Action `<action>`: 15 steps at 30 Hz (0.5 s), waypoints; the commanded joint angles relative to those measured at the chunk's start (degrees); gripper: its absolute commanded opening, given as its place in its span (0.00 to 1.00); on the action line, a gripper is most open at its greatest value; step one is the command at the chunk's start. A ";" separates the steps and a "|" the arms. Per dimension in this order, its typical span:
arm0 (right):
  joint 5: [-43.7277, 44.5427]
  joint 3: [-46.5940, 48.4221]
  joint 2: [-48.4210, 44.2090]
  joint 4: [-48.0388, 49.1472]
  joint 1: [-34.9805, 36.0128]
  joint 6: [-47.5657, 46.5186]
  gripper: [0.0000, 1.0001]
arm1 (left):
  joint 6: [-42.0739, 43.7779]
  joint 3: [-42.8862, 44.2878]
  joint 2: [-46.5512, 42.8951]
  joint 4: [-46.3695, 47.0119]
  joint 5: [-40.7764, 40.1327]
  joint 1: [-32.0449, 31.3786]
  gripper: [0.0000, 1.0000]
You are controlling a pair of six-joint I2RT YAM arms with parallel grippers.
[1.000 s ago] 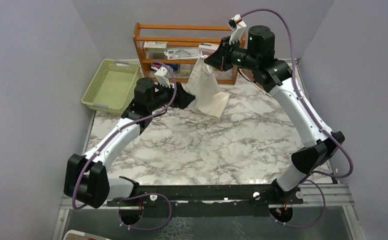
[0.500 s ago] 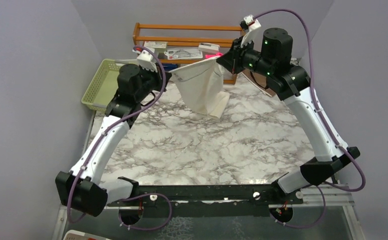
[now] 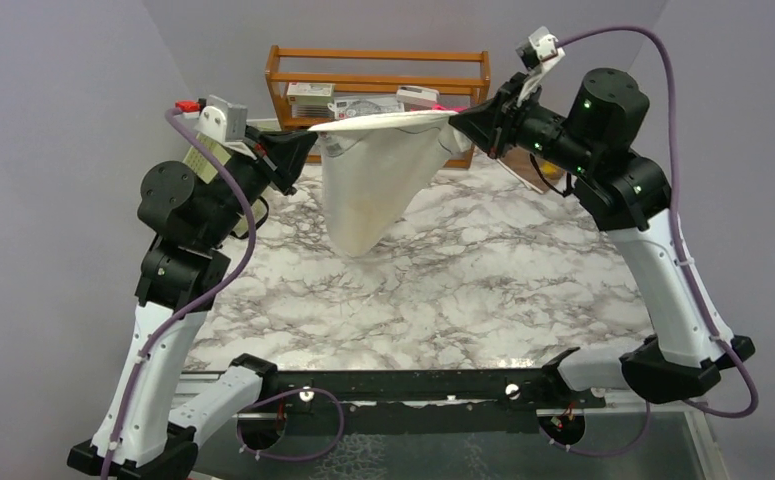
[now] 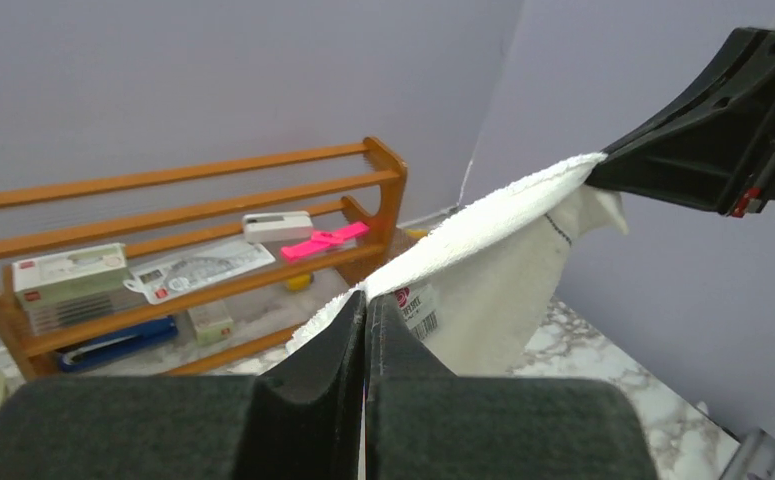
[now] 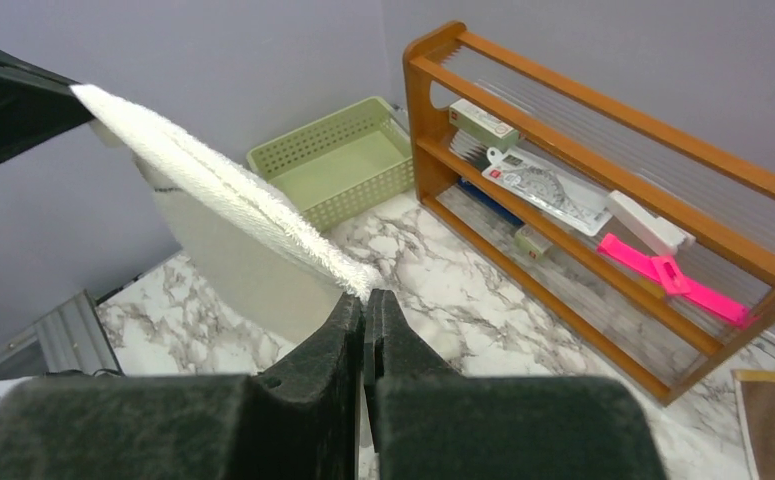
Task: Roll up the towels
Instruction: Flatten out the towel at the center of the board.
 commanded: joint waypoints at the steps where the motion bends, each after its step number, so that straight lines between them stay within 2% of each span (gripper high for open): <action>1: 10.62 -2.80 -8.42 2.62 -1.17 -1.36 0.01 | -3.62 0.34 3.16 -0.68 2.44 0.51 0.00; 5: 20.65 -6.68 -16.13 2.78 -1.08 -1.76 0.01 | -1.03 9.79 11.30 0.29 3.93 -4.96 0.00; 8: 22.83 -7.21 -19.66 0.82 -1.14 -2.89 0.01 | 4.58 15.75 16.89 0.30 -0.82 -12.45 0.00; 10: 23.68 -5.76 -19.24 -1.81 -1.12 -4.11 0.01 | 6.18 17.87 19.09 0.43 -2.50 -13.77 0.00; 13: 24.38 -2.81 -15.63 -5.63 -1.08 -5.25 0.01 | 7.36 16.97 18.97 1.46 -10.55 -13.80 0.00; 15: 22.78 -1.37 -12.86 -6.14 -1.08 -5.31 0.01 | 8.39 13.88 16.86 1.93 -20.40 -13.74 0.00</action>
